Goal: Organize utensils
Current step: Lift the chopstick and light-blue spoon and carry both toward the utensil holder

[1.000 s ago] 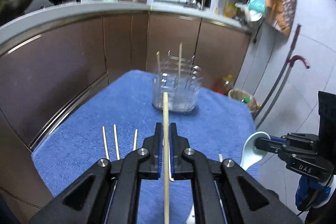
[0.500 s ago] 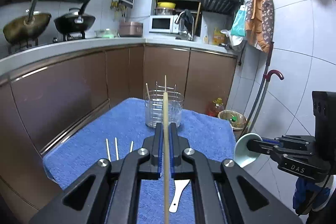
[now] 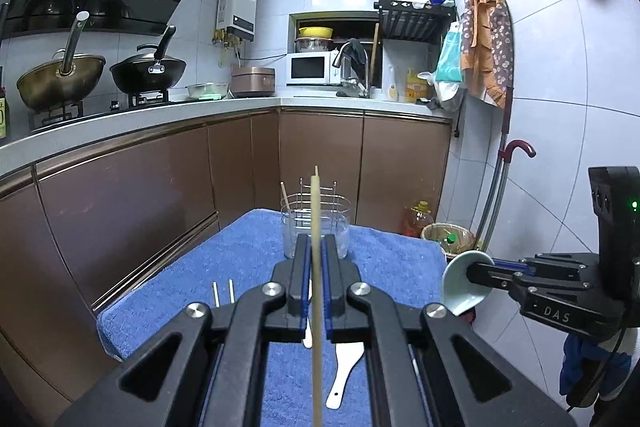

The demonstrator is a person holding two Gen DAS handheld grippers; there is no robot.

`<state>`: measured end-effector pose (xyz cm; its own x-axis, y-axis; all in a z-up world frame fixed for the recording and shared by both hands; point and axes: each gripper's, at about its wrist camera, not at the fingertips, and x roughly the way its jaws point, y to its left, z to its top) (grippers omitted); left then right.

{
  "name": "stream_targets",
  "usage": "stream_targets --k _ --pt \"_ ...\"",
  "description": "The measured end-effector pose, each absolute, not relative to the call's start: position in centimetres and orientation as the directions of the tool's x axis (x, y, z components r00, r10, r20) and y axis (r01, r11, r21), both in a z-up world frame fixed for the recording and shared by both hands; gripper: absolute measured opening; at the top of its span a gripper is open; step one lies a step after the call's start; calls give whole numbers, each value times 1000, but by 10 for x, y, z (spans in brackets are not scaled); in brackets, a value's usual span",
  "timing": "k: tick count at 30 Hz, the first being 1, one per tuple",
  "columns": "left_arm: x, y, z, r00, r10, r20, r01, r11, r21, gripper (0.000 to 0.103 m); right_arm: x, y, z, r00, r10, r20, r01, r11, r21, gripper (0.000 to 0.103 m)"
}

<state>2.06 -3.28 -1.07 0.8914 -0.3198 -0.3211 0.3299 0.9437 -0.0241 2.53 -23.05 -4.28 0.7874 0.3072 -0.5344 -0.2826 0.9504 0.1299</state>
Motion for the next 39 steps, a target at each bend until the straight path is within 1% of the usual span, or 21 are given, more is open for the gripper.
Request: stream_targets --k 6,13,16,18,24,28,33,39 --pt "57 -34 -6 885 -335 -322 330 941 -71 4 49 -239 -33 818 236 -525 -239 969 63 8" --pt "145 -35 20 879 -371 -300 329 927 -181 4 119 -248 -15 854 152 -498 -186 982 -20 8" --pt "185 -45 34 874 -400 -275 348 911 -219 4 155 -254 -7 868 133 -478 -170 985 -35 8" --pt "210 -56 42 878 -406 -254 352 907 -232 4 181 -254 1 890 98 -446 -145 987 -72 8" --pt "284 -85 54 908 -375 -189 325 912 -248 4 245 -252 12 927 34 -372 -85 989 -120 8" --pt "326 -102 42 928 -326 -178 281 930 -236 4 286 -244 0 930 -3 -369 -62 984 -164 8" --pt "368 -118 8 958 -225 -180 190 963 -193 4 321 -232 -29 923 -61 -379 -34 970 -240 8" --pt "396 -119 -27 956 -216 -200 167 957 -238 5 342 -216 -70 918 -117 -379 -18 942 -334 8"
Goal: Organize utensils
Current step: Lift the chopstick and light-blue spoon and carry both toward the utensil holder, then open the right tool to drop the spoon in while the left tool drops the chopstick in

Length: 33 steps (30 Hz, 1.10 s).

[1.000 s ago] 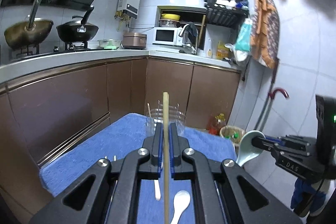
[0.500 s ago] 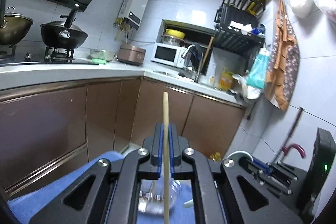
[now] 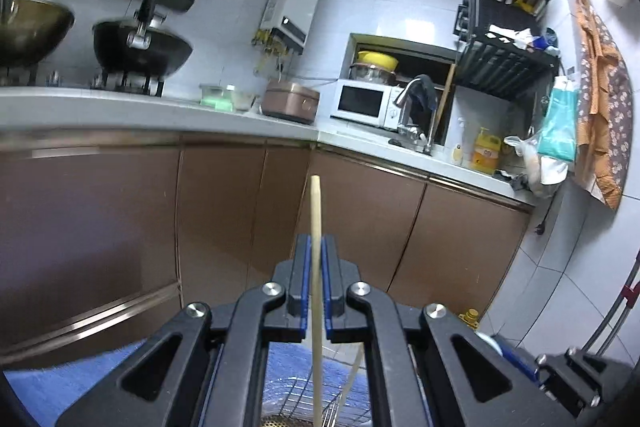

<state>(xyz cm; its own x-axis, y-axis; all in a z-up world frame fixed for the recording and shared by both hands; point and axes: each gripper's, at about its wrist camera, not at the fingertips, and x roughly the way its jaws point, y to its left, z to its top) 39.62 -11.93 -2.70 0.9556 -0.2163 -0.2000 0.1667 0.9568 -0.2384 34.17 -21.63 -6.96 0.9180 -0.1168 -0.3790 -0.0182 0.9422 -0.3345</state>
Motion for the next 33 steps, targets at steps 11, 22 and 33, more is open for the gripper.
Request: stream_targets --k 11,22,33 --pt "399 -91 -55 901 -331 -280 230 912 -339 8 335 -213 -89 891 -65 -449 -72 957 -280 25" --pt "348 -62 -39 874 -383 -298 280 899 -336 8 279 -223 -57 885 -42 -464 -63 976 -209 28" --pt "239 -1 -9 877 -403 -261 321 896 -306 27 174 -244 -42 862 17 -507 -81 991 -103 36"
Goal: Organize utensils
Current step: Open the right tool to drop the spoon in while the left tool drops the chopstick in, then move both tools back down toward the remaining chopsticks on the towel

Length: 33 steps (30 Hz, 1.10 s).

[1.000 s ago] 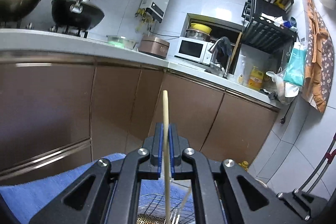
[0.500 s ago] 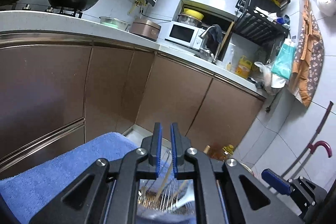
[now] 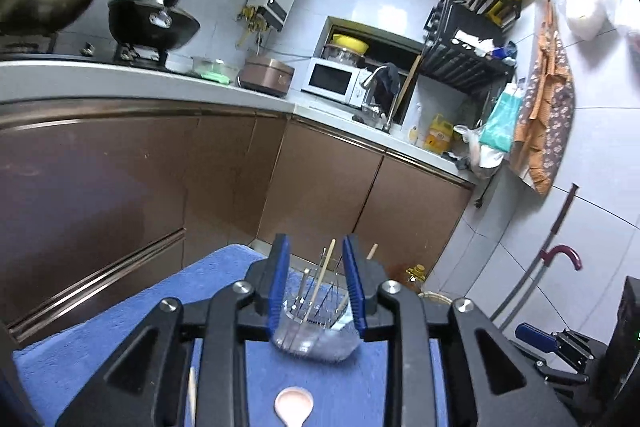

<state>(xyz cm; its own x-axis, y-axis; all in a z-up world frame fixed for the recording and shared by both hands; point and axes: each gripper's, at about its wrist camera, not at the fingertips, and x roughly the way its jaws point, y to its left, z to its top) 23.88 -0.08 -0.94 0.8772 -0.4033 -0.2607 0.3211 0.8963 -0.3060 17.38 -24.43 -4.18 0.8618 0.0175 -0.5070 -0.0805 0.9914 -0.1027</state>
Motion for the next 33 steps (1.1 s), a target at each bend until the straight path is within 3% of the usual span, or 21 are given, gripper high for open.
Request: stream_targets --k 3,14,24,33 --pt "209 11 -2 876 -392 -282 325 910 -257 31 145 -252 -39 851 41 -524 -76 996 -47 36" --pt "133 52 -8 834 -398 -381 326 914 -241 32 70 -260 -35 832 160 -531 -110 986 124 36" --pt "107 72 -58 781 -383 -493 282 921 -269 32 55 -255 -66 767 213 -605 -123 975 187 36" --pt "103 43 -106 658 -480 -580 373 877 -303 32 65 -250 -94 701 218 -679 -119 975 190 36"
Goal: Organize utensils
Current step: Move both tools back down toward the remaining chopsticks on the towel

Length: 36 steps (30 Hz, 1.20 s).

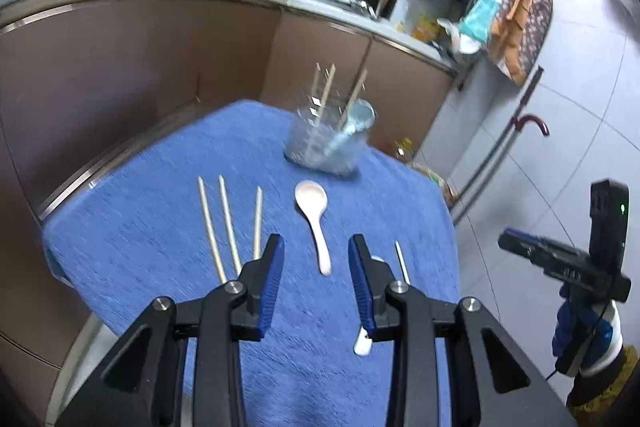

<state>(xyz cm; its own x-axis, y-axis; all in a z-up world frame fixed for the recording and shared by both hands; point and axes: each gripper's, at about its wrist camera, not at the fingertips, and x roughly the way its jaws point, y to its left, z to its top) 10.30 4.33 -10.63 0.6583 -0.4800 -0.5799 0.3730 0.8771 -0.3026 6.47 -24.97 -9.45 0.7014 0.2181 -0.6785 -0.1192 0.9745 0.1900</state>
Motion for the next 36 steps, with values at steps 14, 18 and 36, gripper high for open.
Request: stream_targets --k 14,18,36 --pt "167 30 -155 519 -445 -729 338 891 -303 32 109 -262 -153 552 239 -799 -83 969 232 34" --pt "200 20 -168 463 -434 -773 339 893 -298 32 136 -267 -184 470 251 -846 -49 965 259 30" --pt "310 -19 -218 303 -275 -912 277 942 -191 31 207 -266 -232 292 171 -941 9 983 182 23"
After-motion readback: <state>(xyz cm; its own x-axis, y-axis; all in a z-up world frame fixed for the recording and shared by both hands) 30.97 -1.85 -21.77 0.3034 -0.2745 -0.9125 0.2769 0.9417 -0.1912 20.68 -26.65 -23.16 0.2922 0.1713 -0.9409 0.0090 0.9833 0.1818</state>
